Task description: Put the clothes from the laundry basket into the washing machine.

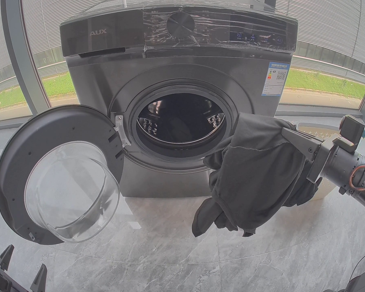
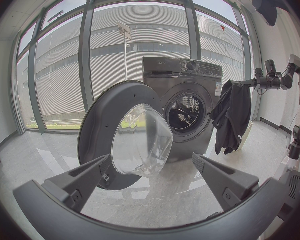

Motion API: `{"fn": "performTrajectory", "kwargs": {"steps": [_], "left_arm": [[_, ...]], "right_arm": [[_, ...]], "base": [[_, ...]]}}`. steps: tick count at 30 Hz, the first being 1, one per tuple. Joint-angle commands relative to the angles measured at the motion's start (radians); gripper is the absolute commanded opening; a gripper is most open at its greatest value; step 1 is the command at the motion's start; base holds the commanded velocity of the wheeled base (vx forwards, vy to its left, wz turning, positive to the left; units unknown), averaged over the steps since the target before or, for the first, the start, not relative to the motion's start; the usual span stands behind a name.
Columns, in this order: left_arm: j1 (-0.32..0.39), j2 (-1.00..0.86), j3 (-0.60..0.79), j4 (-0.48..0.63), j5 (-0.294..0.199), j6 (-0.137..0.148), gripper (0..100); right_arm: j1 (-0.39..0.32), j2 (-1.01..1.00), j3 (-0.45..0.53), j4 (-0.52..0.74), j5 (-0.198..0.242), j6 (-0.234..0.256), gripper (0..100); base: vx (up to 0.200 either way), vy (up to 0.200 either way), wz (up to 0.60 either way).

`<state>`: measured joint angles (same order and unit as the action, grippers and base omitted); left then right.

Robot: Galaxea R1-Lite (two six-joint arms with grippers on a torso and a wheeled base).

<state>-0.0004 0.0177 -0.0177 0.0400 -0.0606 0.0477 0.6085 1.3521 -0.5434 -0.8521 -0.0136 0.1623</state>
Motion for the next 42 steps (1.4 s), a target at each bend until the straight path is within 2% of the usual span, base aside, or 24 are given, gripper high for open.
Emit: {"fn": "performTrajectory", "kwargs": {"steps": [1,6,9,10,13,17,19,21,24,27,29,30,31,32,33,35,42], "left_arm": [[0.002,-0.018,0.018,0.000,0.001,-0.002,100],[0.000,-0.018,0.015,-0.009,0.002,0.006,100],[0.005,0.004,-0.100,-0.065,-0.019,-0.009,100],[-0.004,0.047,-0.171,-0.065,-0.047,-0.009,100],[-0.020,0.166,-0.234,-0.042,-0.134,-0.008,100],[-0.038,0.354,-0.237,-0.069,-0.323,0.003,100],[-0.050,0.424,-0.232,-0.100,-0.455,0.004,100],[-0.050,0.510,-0.239,-0.126,-0.508,0.011,100],[-0.069,0.665,-0.240,-0.238,-0.519,0.032,100],[-0.110,0.792,-0.237,-0.353,-0.515,0.034,100],[-0.181,0.904,-0.237,-0.447,-0.498,0.032,100],[-0.181,0.904,-0.237,-0.447,-0.498,0.032,100],[-0.224,0.966,-0.240,-0.489,-0.467,0.031,100],[-0.224,0.966,-0.240,-0.489,-0.467,0.031,100],[-0.276,1.029,-0.242,-0.542,-0.424,0.026,100],[-0.316,1.079,-0.246,-0.583,-0.400,0.023,100],[-0.374,1.260,-0.288,-0.669,-0.395,0.023,100]], "right_arm": [[0.036,0.021,-0.012,-0.002,0.012,0.003,0],[0.050,0.053,-0.035,-0.002,0.020,0.006,0],[0.060,0.094,-0.046,-0.005,0.018,0.036,0],[0.077,0.116,-0.058,-0.016,0.017,0.057,0],[0.103,0.168,-0.095,-0.048,0.004,0.088,0],[0.096,0.240,-0.136,-0.077,0.003,0.086,0],[0.094,0.288,-0.153,-0.093,-0.005,0.091,0],[0.091,0.334,-0.167,-0.119,-0.031,0.091,0],[0.093,0.413,-0.187,-0.189,-0.068,0.089,0],[0.096,0.458,-0.204,-0.234,-0.071,0.088,0],[0.103,0.509,-0.240,-0.243,-0.078,0.089,0],[0.103,0.509,-0.240,-0.243,-0.078,0.089,0],[0.103,0.533,-0.256,-0.245,-0.100,0.088,0],[0.103,0.533,-0.256,-0.245,-0.100,0.088,0],[0.102,0.553,-0.268,-0.252,-0.112,0.086,0],[0.102,0.564,-0.273,-0.262,-0.112,0.085,0],[0.108,0.570,-0.305,-0.268,-0.114,0.083,0]], "base": [[0.000,0.000,0.00],[0.000,0.000,0.00],[0.000,0.000,0.00],[0.000,0.000,0.00],[0.000,0.000,0.00],[0.000,0.000,0.00],[0.000,0.000,0.00],[0.000,0.000,0.00],[0.000,0.000,0.00],[0.000,0.000,0.00],[0.000,0.000,0.00],[0.000,0.000,0.00],[0.000,0.000,0.00],[0.000,0.000,0.00],[0.000,0.000,0.00],[0.000,0.000,0.00],[0.000,0.000,0.00]]}}
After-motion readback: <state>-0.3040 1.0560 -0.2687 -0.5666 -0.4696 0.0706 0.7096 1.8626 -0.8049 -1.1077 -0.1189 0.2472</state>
